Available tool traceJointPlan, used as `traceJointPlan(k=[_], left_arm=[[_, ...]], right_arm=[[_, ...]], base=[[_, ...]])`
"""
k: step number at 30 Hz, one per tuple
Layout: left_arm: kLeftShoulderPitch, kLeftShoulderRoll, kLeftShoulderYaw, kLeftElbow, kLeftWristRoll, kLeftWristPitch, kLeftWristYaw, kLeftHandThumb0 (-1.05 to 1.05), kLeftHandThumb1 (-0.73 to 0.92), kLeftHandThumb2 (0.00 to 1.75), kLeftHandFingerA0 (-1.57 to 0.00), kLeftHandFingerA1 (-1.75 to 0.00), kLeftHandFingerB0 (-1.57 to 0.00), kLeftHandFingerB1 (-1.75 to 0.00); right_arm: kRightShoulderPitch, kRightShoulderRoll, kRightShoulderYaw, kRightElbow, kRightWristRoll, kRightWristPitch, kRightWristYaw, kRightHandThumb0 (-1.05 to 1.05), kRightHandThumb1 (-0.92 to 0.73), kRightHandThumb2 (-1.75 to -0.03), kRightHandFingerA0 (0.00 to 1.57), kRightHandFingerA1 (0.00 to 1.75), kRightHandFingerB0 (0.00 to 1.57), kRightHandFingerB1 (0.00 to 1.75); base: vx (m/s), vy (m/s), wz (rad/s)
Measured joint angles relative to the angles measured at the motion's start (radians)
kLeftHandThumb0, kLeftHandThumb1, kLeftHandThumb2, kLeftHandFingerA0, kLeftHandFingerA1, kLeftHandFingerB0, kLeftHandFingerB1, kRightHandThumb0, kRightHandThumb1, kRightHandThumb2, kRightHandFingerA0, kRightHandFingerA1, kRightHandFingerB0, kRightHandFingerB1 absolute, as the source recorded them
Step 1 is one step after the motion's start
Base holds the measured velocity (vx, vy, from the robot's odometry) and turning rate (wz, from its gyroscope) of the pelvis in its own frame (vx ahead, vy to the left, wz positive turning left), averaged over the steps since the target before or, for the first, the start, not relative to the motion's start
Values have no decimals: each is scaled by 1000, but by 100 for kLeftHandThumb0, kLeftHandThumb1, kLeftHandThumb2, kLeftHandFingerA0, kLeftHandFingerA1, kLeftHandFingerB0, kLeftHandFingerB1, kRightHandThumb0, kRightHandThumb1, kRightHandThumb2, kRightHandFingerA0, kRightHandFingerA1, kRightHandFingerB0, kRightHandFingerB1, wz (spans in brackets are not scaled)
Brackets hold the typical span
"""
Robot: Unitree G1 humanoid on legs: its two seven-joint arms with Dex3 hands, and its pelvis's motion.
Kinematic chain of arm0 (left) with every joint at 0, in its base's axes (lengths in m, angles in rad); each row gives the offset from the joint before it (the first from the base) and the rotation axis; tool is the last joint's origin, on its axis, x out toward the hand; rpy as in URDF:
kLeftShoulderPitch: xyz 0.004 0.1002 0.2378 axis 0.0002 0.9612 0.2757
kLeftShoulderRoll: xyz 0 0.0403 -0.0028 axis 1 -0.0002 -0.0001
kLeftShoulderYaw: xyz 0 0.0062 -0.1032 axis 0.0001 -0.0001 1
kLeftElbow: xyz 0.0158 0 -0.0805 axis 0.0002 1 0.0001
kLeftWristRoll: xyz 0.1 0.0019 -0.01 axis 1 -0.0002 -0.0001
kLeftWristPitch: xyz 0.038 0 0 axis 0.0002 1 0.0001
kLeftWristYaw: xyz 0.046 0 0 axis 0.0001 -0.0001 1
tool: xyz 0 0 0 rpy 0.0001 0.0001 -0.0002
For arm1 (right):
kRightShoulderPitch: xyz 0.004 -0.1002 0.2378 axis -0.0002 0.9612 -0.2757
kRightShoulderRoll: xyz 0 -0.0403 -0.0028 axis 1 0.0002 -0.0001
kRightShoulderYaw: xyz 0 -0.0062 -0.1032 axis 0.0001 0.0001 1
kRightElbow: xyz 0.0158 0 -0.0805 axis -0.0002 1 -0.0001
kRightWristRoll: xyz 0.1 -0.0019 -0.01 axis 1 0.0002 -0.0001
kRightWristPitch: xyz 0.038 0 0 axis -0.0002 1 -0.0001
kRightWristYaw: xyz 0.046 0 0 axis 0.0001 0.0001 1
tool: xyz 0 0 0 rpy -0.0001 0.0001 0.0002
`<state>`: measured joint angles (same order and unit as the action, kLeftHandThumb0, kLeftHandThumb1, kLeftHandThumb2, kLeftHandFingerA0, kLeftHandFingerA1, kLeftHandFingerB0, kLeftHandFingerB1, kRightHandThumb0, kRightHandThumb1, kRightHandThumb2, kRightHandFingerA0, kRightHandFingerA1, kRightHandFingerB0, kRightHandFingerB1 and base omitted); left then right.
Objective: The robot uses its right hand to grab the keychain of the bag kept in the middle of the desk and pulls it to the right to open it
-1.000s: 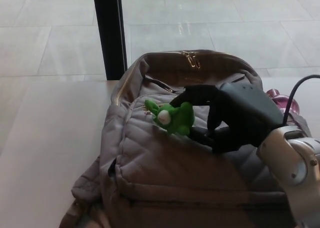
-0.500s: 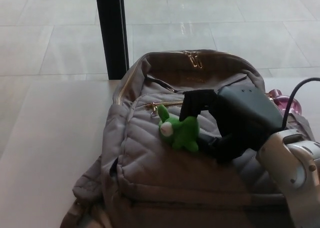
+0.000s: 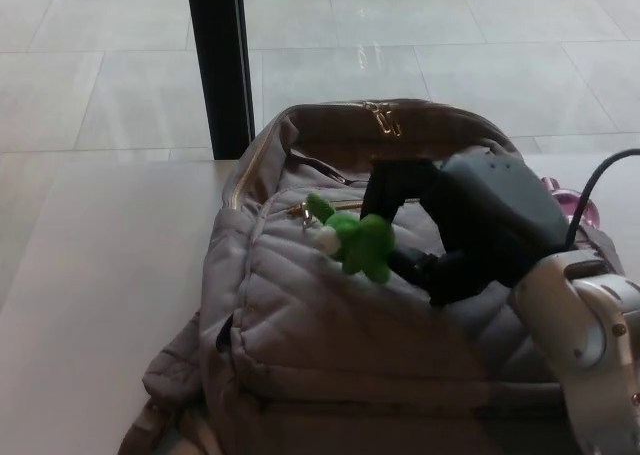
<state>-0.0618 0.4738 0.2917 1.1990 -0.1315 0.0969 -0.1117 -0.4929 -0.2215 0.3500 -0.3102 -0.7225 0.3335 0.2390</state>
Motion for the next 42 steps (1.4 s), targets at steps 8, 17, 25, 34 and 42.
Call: traceJointPlan(k=[8, 17, 25, 34, 42], left_arm=[[0, -2, 3, 0, -1, -1, 19, -105, 74, 150, -96, -127, -84, -114], [5, -3, 3, -1, 0, -10, 20, -82, 73, 156, -134, -148, -97, -121], [7, -3, 1, -4, 0, -13, 22, -82, 72, 155, -137, -149, -86, -114], [3, -3, 1, -2, 0, -14, 21, -105, 71, 147, -89, -122, -76, -109], [3, -3, 1, -2, 0, -15, 22, -105, 75, 143, -81, -124, -71, -110]], right_arm=[[-109, 19, -116, 37, 25, 49, 10, -34, -45, -125, 95, 175, 80, 156], [-122, 17, -171, 67, 52, 59, 10, -35, -47, -127, 95, 175, 81, 152], [-103, 18, -168, 63, 63, 63, 10, -33, -55, -108, 93, 175, 79, 148], [-77, 28, -140, 17, 95, 96, 49, -56, -75, -64, 96, 131, 67, 46], [-108, -18, -33, -23, 72, 184, 161, -91, -81, -74, 96, 165, 44, 39]], base=[[0, 0, 0], [0, 0, 0], [0, 0, 0], [0, 0, 0], [0, 0, 0]])
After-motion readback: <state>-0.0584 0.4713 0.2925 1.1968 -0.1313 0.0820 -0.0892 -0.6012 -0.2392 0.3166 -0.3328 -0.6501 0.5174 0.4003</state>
